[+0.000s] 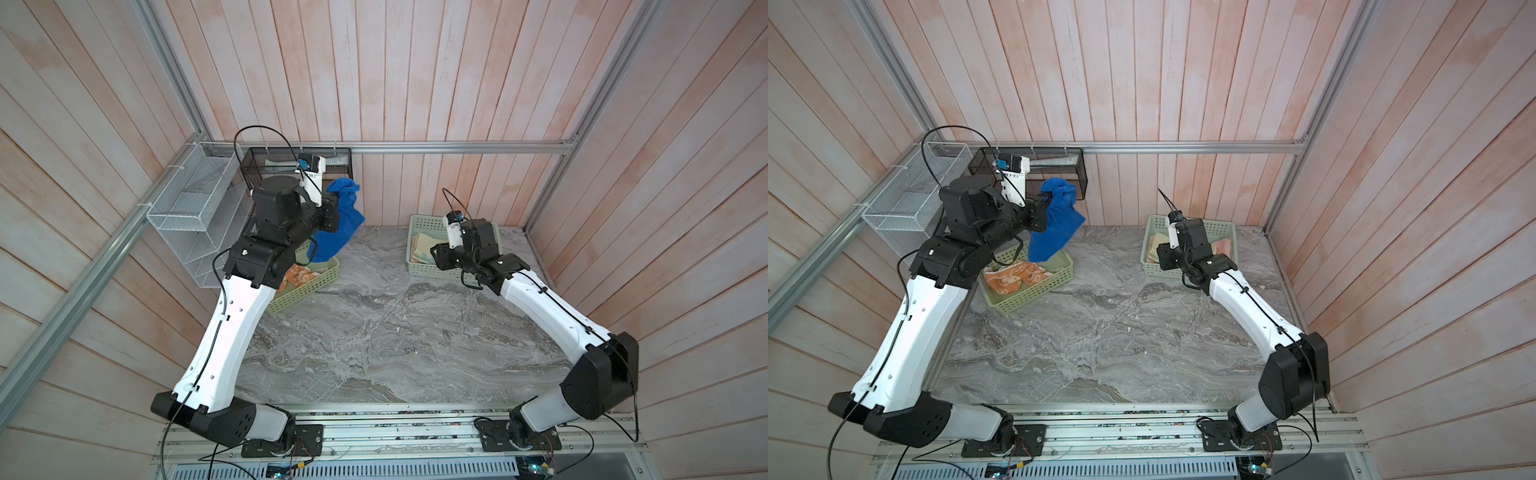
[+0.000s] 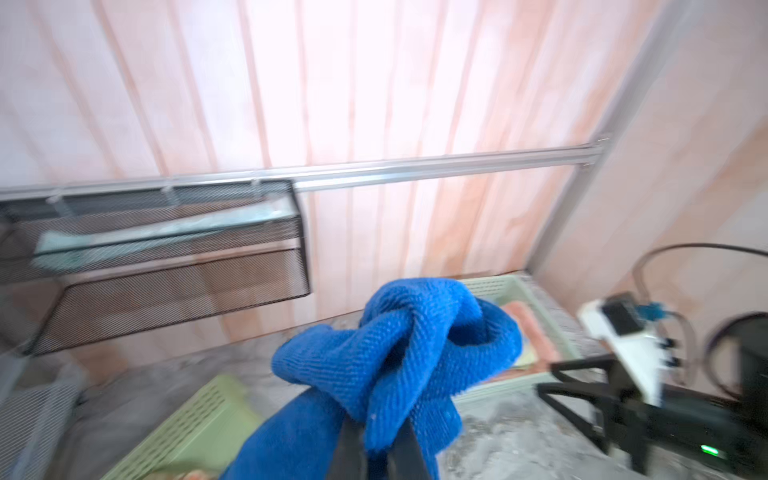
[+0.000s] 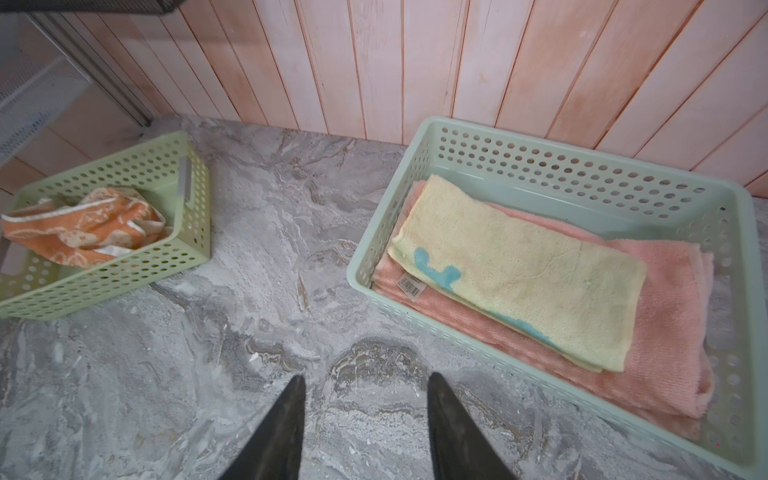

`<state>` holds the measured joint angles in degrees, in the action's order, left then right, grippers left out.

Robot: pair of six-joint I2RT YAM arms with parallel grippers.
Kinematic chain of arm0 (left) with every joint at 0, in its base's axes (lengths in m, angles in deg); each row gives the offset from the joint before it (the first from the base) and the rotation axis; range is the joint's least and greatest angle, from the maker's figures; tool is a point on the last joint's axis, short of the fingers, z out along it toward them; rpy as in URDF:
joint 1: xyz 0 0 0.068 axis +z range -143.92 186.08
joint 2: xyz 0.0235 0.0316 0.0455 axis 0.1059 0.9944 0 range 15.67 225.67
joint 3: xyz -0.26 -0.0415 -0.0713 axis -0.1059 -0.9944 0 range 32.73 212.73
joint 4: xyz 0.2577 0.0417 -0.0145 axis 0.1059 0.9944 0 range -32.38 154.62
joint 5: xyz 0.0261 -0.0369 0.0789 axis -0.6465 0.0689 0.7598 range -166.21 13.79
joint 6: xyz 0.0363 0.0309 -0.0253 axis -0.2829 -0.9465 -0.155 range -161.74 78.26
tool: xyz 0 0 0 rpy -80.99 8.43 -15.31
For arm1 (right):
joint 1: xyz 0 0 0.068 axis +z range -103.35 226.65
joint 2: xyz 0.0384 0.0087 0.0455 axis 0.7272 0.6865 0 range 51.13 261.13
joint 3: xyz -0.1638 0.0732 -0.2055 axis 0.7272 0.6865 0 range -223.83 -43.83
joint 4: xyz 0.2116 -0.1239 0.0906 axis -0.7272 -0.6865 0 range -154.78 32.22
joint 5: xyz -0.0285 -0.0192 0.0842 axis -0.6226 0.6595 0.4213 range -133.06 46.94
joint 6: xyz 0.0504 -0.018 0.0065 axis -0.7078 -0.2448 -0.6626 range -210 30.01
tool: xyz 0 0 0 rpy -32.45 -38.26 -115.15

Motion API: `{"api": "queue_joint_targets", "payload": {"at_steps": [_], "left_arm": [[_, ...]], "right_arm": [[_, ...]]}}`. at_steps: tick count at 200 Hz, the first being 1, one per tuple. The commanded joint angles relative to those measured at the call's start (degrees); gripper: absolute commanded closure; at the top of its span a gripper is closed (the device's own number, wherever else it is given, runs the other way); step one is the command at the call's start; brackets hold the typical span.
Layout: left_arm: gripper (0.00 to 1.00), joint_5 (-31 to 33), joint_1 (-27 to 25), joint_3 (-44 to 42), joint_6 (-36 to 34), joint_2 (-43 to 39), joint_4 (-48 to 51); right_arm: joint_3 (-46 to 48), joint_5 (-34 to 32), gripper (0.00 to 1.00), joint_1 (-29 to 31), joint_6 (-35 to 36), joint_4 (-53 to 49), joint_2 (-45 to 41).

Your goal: Fold and stack the towels

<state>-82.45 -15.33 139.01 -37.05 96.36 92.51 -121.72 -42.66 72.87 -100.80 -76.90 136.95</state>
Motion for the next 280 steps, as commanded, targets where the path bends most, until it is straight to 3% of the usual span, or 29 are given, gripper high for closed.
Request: {"api": "queue_joint_targets", "payload": {"at_steps": [1,18,31,55,92,109,142,170,236,280], "left_arm": [[0.94,-11.22,0.17,-6.33,5.55,-1.1,-6.0],[0.52,-9.74,0.37,-16.86,9.0,-3.36,-10.52],[0.43,-5.6,2.12,-23.0,12.55,-3.79,-9.73],[0.42,-9.86,7.6,-30.63,19.31,-2.61,-8.0],[0.47,-11.97,7.22,-37.43,20.08,-0.2,-8.16],[0.49,-11.22,3.93,-38.92,19.81,1.79,-8.4],[0.49,-7.48,-7.1,-39.23,18.9,8.37,-9.22],[0.45,-3.68,-12.11,-36.6,18.71,14.87,-9.52],[0.41,3.93,-18.46,-20.36,3.31,32.8,-7.58],[0.35,7.26,-20.4,-8.71,0.64,44.31,-0.79]], "right_arm": [[1.73,1.42,0.52,0.05,-2.09,1.72,-3.1],[3.0,2.08,0.51,0.03,-2.37,0.82,-4.69],[4.1,2.76,0.51,0.05,-2.63,-0.18,-5.23],[7.37,4.62,0.51,0.06,-3.87,-1.47,-4.73],[13.24,9.11,0.51,0.24,-6.24,-0.42,-1.13],[14.72,9.63,0.51,0.75,-7.35,-0.89,1.54],[18.07,12.99,0.53,1.42,-9.94,-1.03,6.52],[23.15,13.22,0.53,3.57,-12.91,1.1,6.53],[36.42,14.91,0.53,3.95,-20.97,7.38,0.73],[41.82,17.65,0.52,6.94,-26.81,7.99,-5.27]]}}
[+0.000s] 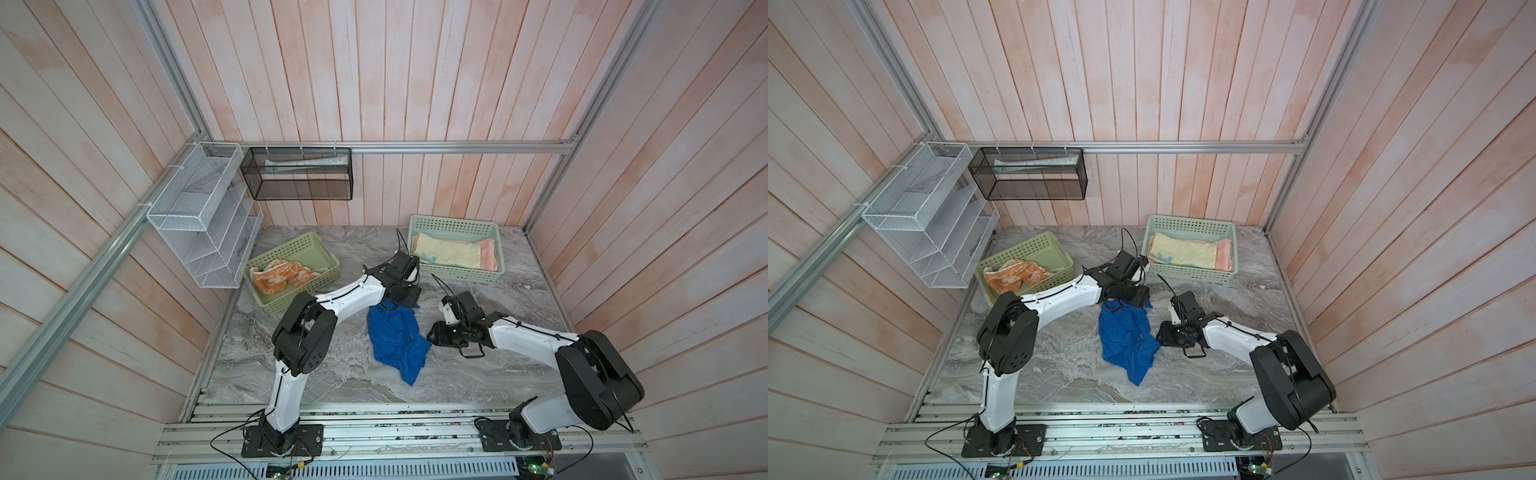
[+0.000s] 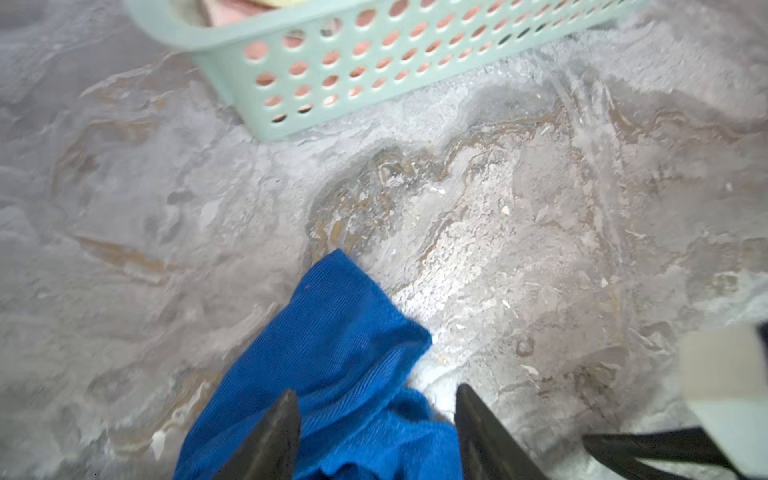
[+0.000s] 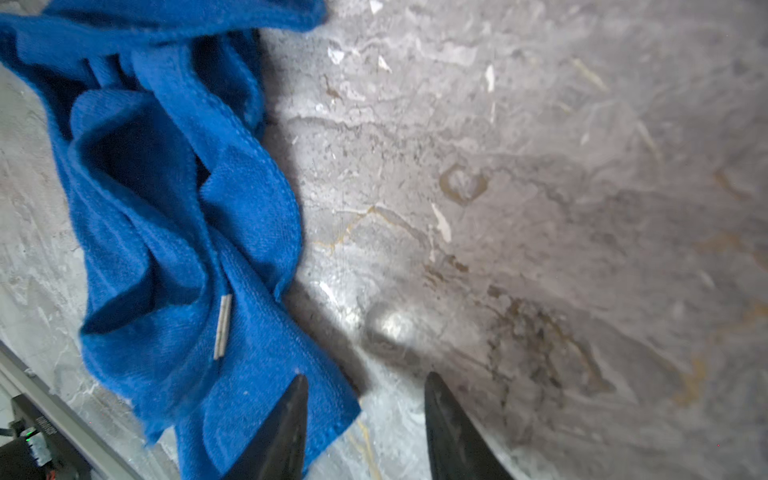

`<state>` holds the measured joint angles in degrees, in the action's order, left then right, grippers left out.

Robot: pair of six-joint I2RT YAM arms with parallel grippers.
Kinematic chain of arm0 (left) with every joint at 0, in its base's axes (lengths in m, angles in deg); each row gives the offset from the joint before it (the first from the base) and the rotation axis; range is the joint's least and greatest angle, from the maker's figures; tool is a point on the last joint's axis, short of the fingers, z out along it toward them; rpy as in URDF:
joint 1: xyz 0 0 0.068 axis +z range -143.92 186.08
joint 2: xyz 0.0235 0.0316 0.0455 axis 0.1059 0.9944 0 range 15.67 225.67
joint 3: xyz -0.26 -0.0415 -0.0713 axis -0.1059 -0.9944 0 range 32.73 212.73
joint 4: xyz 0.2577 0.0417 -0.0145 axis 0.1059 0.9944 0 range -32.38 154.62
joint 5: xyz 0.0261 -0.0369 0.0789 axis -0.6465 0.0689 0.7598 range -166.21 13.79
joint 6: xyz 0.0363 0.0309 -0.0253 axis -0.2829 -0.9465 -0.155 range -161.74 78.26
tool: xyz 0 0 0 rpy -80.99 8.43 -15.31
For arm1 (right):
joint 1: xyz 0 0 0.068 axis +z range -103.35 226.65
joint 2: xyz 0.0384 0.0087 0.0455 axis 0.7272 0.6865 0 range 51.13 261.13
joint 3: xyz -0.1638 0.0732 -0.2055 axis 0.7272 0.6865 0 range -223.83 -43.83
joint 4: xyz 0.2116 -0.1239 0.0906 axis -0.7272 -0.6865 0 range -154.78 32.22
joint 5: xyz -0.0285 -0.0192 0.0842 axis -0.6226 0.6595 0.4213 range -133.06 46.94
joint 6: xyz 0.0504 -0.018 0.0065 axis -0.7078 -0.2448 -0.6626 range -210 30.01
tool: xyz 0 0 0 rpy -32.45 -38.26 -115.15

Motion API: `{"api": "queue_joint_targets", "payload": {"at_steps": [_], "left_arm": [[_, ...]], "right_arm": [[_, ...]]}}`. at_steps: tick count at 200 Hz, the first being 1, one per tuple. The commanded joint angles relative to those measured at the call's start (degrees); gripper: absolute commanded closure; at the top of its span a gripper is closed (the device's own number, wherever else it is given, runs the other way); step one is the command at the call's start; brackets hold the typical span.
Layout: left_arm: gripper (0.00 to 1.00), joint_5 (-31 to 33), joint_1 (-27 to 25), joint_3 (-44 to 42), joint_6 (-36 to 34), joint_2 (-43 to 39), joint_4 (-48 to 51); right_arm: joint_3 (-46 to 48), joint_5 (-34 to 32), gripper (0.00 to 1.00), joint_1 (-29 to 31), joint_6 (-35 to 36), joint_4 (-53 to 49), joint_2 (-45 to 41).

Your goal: Fold and stack the towels

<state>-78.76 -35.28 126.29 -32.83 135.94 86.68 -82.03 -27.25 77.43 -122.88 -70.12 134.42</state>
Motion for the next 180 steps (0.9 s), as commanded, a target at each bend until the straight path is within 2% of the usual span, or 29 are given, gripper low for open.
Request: {"api": "queue_joint_targets", "payload": {"at_steps": [1,32,44,52,60,75,90,97,139,163,180], "left_arm": [[0.35,3.67,-0.5,4.14,-3.61,4.94,5.09],[0.33,4.88,-0.99,7.08,-2.79,10.07,6.74],[0.37,5.42,-1.0,7.6,-2.26,10.87,7.05],[0.45,5.6,-0.99,7.48,-1.93,10.64,6.91],[0.57,5.79,-0.98,6.98,-1.8,9.86,6.44],[0.83,6.23,-0.91,5.55,-1.7,7.22,5.22],[1.0,5.85,-0.31,3.52,-2.17,3.3,3.94],[1.0,4.42,0.36,2.33,-2.4,1.24,3.2],[1.0,-8.46,9.44,-7.61,0.61,-16.95,-3.19],[1.0,-15.75,15.54,-16.85,2.53,-27.84,-9.17],[1.0,-17.53,19.88,-23.94,4.86,-32.84,-11.22]], "right_arm": [[2.28,2.31,0.52,2.45,-4.91,1.28,-2.8],[4.4,3.57,0.51,5.85,-7.96,4.66,-2.56],[4.05,3.87,0.51,6.34,-7.99,5.42,-1.01],[3.39,3.9,0.52,6.67,-7.62,5.56,0.13],[2.51,3.95,0.58,6.98,-7.01,5.64,1.21],[0.83,3.63,0.81,7.27,-5.94,5.21,2.52],[-1.03,3.32,0.96,7.27,-4.82,4.75,2.49],[-2.29,3.36,1.0,7.23,-4.0,4.07,2.37],[-9.86,-0.5,1.0,6.64,1.33,-4.53,-1.73],[-10.33,-2.8,1.0,4.86,2.38,-7.99,-6.68],[-7.83,-4.06,1.0,3.29,1.81,-8.77,-9.76]]}}
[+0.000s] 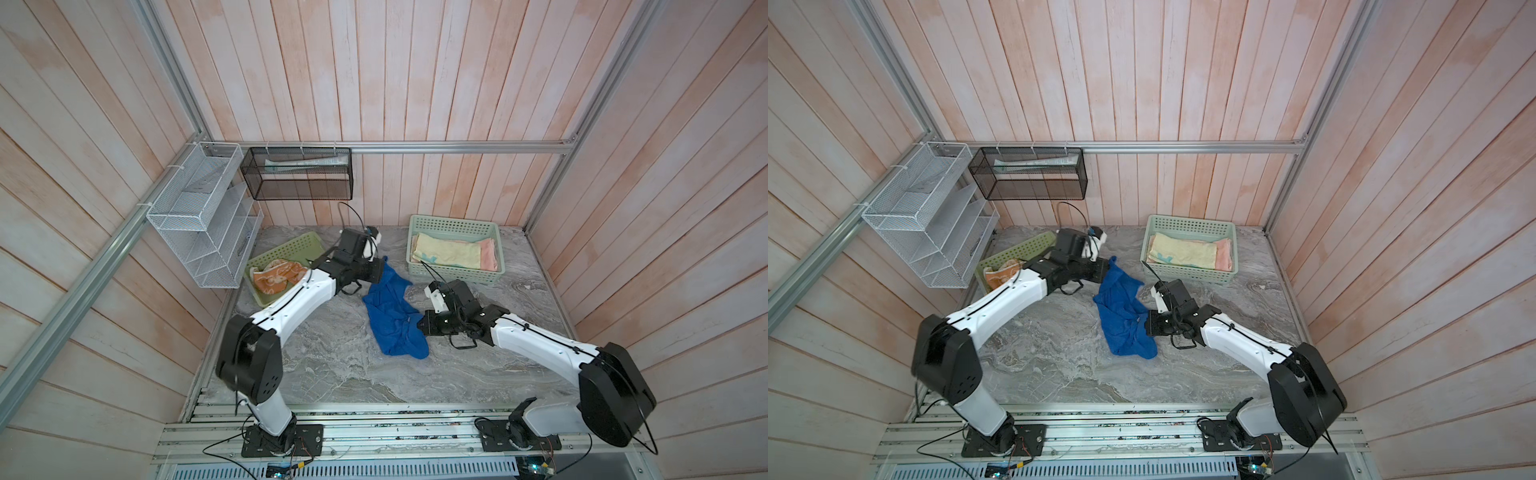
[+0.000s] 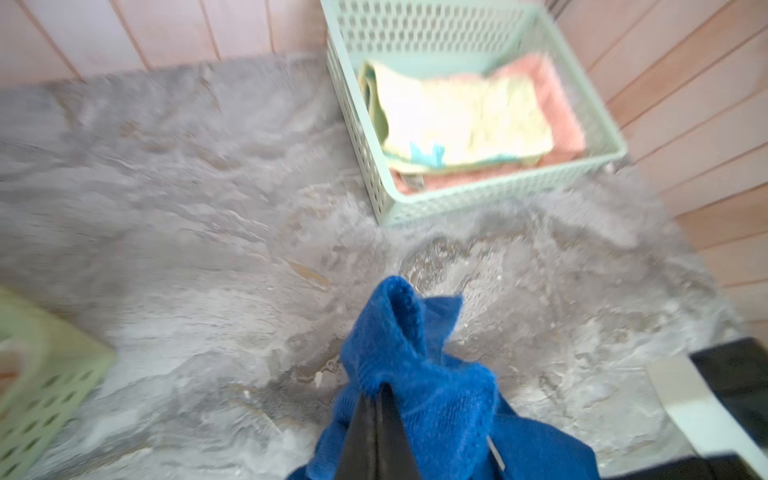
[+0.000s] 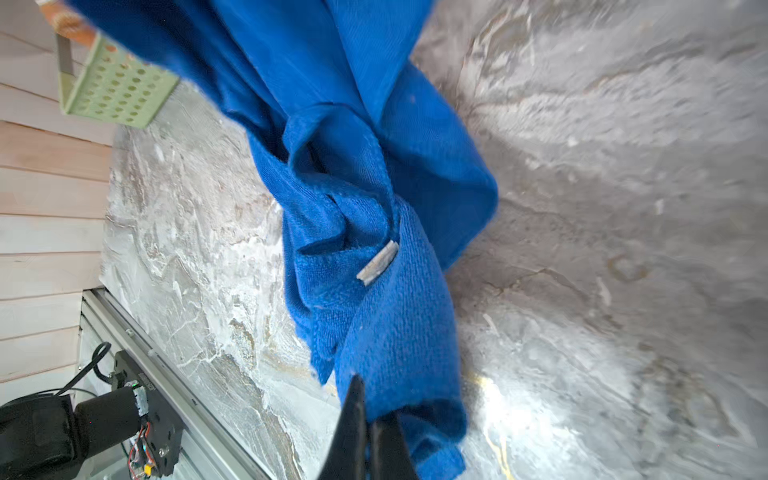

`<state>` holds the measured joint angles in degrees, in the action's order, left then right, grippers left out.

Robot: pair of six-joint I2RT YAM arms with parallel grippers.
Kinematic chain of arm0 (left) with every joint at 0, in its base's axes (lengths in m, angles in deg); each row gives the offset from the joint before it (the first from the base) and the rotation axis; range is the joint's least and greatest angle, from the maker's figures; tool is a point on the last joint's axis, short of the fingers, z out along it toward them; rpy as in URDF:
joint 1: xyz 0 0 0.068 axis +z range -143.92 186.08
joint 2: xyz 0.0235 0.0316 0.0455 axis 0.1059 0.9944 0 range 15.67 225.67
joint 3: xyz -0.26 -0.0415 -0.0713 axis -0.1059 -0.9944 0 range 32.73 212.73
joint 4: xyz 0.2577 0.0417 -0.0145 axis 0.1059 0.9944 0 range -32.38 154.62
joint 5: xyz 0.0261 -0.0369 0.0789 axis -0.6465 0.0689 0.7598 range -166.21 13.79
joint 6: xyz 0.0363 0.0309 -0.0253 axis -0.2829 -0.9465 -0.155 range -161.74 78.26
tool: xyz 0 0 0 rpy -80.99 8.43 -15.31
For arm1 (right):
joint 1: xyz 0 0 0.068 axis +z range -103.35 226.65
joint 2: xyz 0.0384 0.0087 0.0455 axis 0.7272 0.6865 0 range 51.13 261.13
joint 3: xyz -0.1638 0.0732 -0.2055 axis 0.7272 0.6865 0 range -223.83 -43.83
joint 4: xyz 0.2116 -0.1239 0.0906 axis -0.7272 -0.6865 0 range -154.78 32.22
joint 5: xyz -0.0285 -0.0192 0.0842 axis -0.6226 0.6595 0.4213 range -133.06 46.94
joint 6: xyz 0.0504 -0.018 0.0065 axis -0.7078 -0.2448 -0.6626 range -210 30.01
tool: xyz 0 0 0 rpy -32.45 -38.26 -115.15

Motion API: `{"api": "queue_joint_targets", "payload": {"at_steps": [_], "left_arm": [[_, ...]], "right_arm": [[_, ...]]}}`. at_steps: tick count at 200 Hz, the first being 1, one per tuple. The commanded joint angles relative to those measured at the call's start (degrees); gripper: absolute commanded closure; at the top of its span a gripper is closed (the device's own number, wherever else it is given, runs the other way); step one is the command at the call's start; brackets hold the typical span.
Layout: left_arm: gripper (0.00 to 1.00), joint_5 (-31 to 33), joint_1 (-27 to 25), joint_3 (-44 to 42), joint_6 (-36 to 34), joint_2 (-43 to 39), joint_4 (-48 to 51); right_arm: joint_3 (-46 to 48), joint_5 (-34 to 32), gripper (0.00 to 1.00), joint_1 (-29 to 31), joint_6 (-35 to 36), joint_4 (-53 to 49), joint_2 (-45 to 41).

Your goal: Fold and stack the towels

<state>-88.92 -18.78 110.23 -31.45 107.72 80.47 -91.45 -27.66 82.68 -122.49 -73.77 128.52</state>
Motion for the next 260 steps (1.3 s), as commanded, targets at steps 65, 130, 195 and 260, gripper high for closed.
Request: {"api": "queue_joint_targets", "payload": {"at_steps": [65,130,195,260], "left_arm": [[0.82,1.34,11.36,-26.15,11.74,-13.66,-2.31],[0.52,6.01,11.38,-30.9,12.86,-21.83,-0.67],[0.42,6.4,6.75,-29.96,18.3,-10.34,-0.48],[0.51,10.78,5.73,-28.47,18.75,-1.75,-3.22]], "right_arm": [[10.83,-5.22,0.67,-3.47,-2.23,-5.82,-5.56],[6.05,-5.03,0.61,-2.21,-1.21,-5.73,-3.28],[-14.29,-4.43,0.57,-0.96,6.6,-1.79,15.87],[-46.67,-4.24,0.55,4.51,14.43,-9.55,44.97]]}}
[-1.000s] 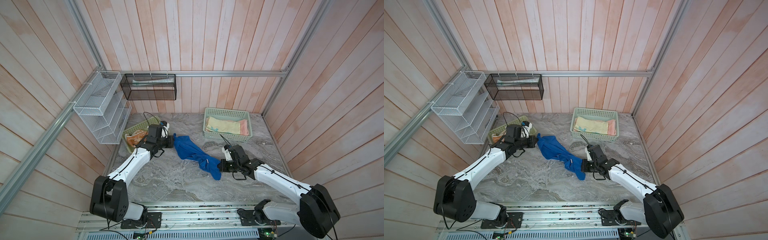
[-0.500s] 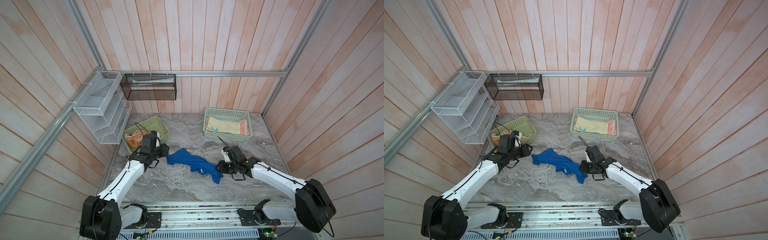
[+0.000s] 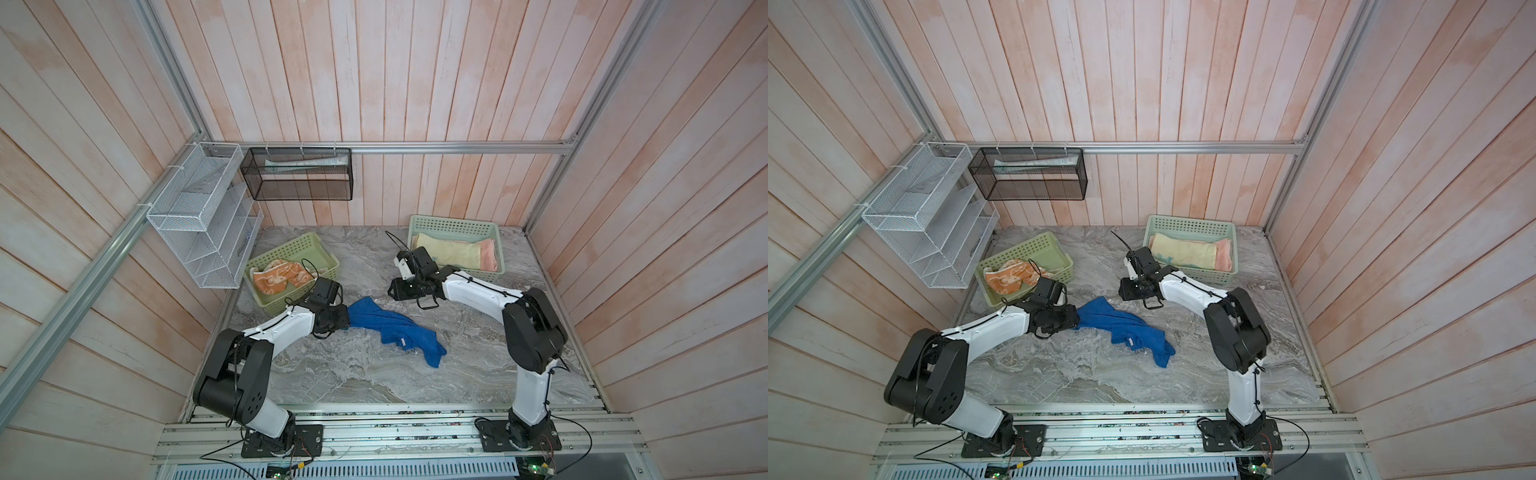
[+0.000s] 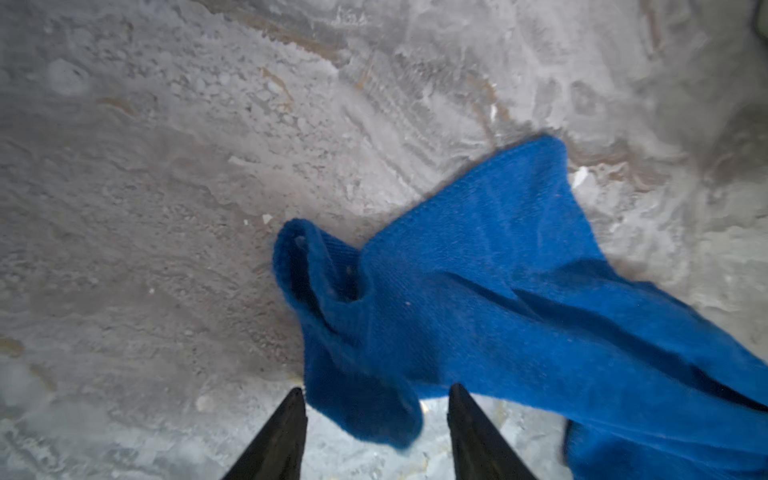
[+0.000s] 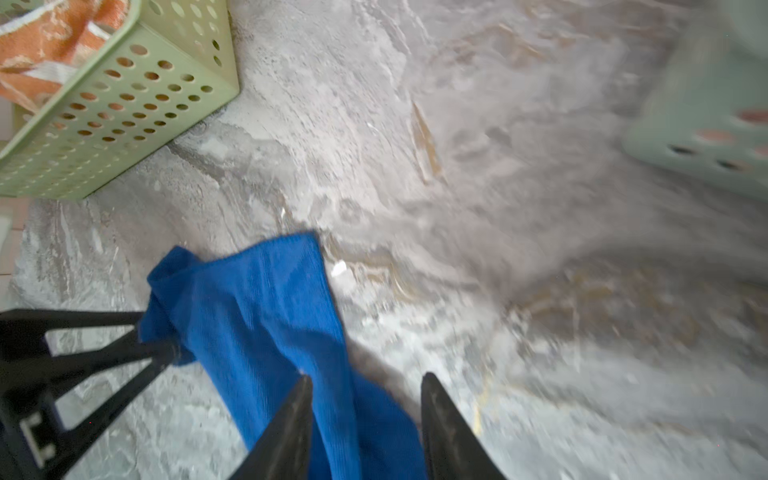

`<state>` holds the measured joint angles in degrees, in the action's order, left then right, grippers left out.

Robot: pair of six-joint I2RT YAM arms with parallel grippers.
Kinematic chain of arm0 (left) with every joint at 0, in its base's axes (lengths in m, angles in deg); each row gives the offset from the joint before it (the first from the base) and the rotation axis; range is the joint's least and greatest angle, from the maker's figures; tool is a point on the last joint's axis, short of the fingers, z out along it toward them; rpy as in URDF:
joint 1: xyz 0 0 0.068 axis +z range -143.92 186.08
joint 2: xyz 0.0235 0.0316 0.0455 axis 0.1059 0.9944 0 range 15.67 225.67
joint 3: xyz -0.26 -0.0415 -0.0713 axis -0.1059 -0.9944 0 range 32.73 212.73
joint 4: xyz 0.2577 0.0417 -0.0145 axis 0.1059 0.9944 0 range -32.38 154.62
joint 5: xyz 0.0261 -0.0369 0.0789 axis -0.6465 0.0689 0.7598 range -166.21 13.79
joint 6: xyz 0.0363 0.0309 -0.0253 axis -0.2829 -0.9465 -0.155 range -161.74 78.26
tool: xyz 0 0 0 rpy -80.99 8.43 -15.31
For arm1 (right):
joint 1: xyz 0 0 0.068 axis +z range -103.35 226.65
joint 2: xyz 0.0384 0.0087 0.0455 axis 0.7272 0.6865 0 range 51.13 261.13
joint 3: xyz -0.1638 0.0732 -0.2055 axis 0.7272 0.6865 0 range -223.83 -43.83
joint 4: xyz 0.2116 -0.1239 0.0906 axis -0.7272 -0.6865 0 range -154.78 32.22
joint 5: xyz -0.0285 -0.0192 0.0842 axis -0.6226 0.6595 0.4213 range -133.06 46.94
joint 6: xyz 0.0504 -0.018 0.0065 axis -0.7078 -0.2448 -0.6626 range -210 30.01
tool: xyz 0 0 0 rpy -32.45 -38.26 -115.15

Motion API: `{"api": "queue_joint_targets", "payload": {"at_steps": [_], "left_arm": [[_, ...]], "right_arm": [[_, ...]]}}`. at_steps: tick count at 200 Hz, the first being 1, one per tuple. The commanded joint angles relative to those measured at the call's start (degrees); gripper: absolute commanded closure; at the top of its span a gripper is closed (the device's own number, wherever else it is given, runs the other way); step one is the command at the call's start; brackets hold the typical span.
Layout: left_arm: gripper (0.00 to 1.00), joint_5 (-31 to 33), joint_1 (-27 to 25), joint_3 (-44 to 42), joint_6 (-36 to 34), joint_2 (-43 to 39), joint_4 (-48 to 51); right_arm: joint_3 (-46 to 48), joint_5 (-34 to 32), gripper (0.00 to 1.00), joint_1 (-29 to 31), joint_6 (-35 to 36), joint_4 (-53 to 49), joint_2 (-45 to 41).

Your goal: Fold and stack the towels

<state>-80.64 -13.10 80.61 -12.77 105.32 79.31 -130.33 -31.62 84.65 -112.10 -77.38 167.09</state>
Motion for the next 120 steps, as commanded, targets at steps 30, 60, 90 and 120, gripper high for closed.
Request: {"api": "queue_joint_targets", "payload": {"at_steps": [30,60,90,120], "left_arm": [[0.8,1.23,0.02,-1.09,-0.84,-1.23,-4.56],[0.99,-0.17,0.15,-3.48,-2.16,-4.91,-6.3],[1.0,-0.75,0.72,-3.84,-2.8,-7.27,-5.45],[1.0,-1.97,2.07,-4.02,-2.91,-9.5,-4.83]], "right_arm": [[-17.54,-1.94,0.54,4.44,5.48,-9.32,14.62],[-26.83,-3.37,0.51,5.1,6.36,-13.64,22.19],[-33.71,-5.68,0.51,6.74,7.47,-18.61,27.1],[-33.3,-8.62,0.52,8.79,7.63,-20.53,28.52]]}}
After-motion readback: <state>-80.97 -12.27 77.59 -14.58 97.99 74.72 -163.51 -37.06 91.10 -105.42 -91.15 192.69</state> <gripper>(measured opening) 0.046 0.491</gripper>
